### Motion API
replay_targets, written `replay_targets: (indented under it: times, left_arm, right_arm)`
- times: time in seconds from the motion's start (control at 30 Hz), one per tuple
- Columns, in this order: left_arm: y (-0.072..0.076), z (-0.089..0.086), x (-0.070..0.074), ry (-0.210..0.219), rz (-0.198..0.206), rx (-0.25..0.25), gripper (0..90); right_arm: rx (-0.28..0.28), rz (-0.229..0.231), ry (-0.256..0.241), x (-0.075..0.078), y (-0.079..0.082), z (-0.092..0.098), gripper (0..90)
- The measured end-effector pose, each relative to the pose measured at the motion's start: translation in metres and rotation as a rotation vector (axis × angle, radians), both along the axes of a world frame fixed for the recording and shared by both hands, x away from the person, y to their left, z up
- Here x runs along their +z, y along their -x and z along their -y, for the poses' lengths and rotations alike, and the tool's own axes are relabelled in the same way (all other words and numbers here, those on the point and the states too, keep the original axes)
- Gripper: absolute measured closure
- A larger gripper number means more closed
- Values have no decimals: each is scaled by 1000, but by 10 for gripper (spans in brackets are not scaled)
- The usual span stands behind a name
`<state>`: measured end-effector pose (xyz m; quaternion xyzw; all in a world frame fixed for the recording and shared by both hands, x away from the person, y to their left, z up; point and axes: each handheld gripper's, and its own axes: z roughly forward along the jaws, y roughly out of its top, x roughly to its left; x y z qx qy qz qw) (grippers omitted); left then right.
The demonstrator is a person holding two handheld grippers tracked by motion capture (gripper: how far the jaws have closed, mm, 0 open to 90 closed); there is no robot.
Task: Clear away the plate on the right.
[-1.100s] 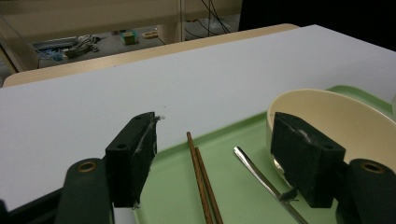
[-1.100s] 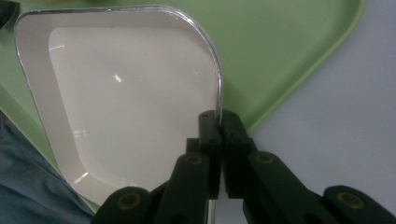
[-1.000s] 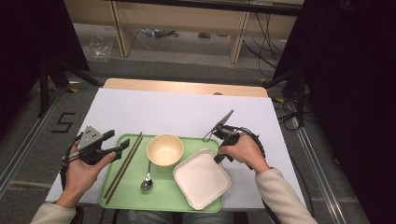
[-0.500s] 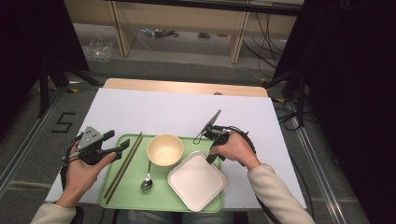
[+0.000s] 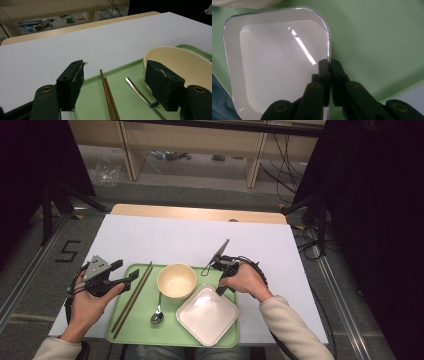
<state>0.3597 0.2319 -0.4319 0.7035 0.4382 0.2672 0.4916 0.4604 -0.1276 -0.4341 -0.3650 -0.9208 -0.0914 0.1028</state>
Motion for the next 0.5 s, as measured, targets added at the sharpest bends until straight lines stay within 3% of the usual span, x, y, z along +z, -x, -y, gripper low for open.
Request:
replay_targets:
  times: [0.5]
  left_arm:
    - [0, 0, 0, -2, 2, -1, 313]
  right_arm:
    - [89, 37, 7, -13, -4, -13, 877]
